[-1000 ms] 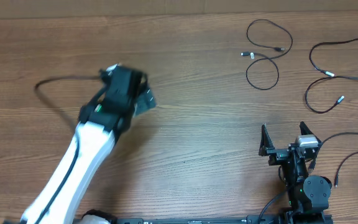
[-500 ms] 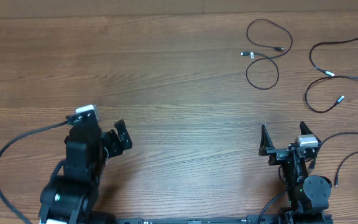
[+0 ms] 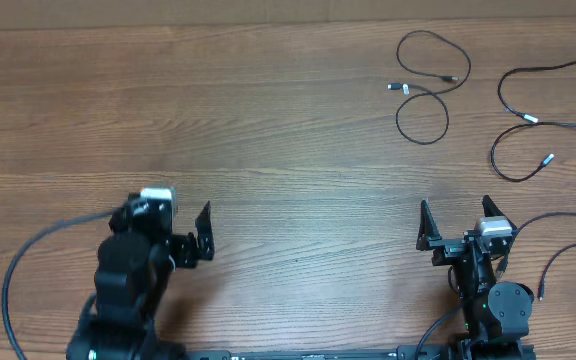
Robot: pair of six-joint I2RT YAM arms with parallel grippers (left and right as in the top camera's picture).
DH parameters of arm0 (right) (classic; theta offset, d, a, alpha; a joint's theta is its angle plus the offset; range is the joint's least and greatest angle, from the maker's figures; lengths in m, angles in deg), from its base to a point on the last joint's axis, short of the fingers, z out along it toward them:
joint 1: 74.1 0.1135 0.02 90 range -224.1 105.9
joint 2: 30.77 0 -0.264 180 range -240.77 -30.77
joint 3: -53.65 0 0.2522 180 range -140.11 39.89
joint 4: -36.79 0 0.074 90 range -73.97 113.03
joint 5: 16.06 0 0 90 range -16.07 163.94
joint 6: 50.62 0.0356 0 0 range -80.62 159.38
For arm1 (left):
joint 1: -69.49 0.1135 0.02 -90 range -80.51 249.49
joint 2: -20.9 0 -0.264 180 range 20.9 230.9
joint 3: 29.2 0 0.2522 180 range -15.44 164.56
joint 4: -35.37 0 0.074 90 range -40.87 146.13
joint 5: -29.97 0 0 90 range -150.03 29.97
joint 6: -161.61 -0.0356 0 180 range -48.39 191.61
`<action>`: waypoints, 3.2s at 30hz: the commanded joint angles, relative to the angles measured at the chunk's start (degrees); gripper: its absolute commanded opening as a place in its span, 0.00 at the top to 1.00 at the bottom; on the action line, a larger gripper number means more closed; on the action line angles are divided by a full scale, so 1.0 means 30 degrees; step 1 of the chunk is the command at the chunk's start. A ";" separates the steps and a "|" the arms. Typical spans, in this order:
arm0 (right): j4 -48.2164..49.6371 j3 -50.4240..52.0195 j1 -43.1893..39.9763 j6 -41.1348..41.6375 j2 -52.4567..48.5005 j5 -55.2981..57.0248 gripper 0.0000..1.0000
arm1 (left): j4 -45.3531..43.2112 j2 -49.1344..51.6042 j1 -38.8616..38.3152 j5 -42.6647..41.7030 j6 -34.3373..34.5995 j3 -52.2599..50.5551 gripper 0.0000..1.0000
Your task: Untangle cables
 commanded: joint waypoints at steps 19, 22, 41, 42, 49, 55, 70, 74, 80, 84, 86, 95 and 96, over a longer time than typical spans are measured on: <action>0.0117 0.0211 0.0036 -0.0015 0.0189 0.0000 0.00 | -0.6557 -0.9632 0.2368 -0.1931 -0.3002 -0.8495 0.00; 0.0117 0.0211 0.0036 -0.0015 0.0189 0.0000 0.00 | -0.8786 -0.9632 0.3024 -0.2353 -0.3009 -0.9384 0.00; 0.0117 0.0211 0.0036 -0.0022 0.0189 0.0000 0.00 | -0.9296 -0.9632 0.3723 0.0226 -0.1821 -1.1191 0.00; 0.0117 0.0211 0.0036 -0.0015 0.0189 0.0000 0.00 | -0.9311 -0.9632 0.3723 0.0452 -0.1384 -1.1191 0.00; 0.0117 0.0211 0.0036 -0.0015 0.0189 0.0000 0.00 | -0.9289 -0.9632 0.3723 0.0248 -0.0532 -1.1191 0.00; 0.0117 0.0211 0.0036 -0.0015 0.0189 0.0000 0.00 | -0.9311 -0.9632 0.3723 -0.0007 -0.0641 -1.1191 0.00; 0.0117 0.0211 0.0036 -0.0015 0.0189 0.0000 0.00 | -0.9311 -0.9624 0.3723 -0.0007 -0.0641 -1.1191 0.00; 0.0117 0.0211 0.0036 -0.0015 0.0189 0.0000 0.00 | -0.9311 -0.9624 0.3723 -0.0007 -0.0641 -1.1191 0.00; 0.0117 0.0211 0.0036 -0.0022 0.0189 0.0000 0.00 | -0.9311 -0.9624 0.3723 -0.0007 -0.0641 -1.1191 0.00; 0.0124 0.0211 0.0036 -0.0022 0.0189 0.0000 0.00 | -0.9311 -0.9624 0.3723 -0.0007 -0.0641 -1.1191 0.00; 0.0124 0.0211 0.0036 -0.0022 0.0189 0.0000 0.00 | -0.9311 -0.9624 0.3723 -0.0007 -0.0641 -1.1183 0.00; 0.0117 0.0211 0.0036 -0.0015 0.0189 0.0000 0.00 | -0.9311 -0.9624 0.3723 -0.0007 -0.0641 -1.1191 0.00; 0.0117 0.0211 0.0036 -0.0015 0.0189 0.0000 0.00 | -0.9311 -0.9624 0.3723 -0.0007 -0.0641 -1.1191 0.00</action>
